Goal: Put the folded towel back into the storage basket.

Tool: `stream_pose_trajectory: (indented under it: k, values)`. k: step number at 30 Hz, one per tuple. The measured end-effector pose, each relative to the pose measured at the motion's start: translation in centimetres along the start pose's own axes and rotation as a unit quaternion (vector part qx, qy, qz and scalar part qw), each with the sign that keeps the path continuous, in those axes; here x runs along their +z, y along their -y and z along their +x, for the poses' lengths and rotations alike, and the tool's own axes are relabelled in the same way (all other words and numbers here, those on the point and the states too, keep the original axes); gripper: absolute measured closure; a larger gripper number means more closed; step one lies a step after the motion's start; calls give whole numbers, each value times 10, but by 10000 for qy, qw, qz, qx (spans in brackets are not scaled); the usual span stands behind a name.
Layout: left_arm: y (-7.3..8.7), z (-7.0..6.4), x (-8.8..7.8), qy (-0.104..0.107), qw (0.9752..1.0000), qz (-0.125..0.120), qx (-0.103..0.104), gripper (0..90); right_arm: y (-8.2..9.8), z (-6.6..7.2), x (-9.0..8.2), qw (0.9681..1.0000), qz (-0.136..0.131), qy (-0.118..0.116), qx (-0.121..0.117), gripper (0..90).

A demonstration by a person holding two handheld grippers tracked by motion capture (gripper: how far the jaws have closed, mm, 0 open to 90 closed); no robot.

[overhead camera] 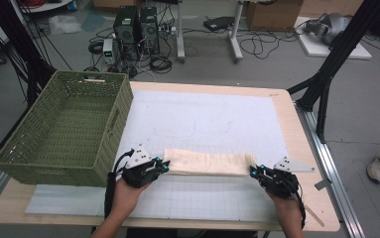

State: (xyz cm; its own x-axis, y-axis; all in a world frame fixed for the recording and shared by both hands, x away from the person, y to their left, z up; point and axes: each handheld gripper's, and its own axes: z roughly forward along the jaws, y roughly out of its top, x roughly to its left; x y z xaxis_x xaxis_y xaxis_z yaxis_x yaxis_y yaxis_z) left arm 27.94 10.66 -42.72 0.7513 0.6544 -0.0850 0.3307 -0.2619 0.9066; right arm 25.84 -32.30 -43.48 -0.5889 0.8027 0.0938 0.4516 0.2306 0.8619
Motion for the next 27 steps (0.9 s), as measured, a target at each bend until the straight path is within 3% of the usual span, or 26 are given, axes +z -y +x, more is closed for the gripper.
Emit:
stream_pose_trajectory:
  k: [13, 19, 27]
  values:
    - [-3, -4, -4, 17, 9999, -136, 63, 823, -7, -1, -6, 9998, -170, -27, -81, 819]
    - [-4, -2, -13, 68, 9995, -293, 42, 823, -9, -4, -11, 9976, -545, -348, -237, 819]
    - [-10, -5, -25, 38, 9990, -447, 90, 823, -19, -3, -11, 9970, -551, -388, -390, 820]
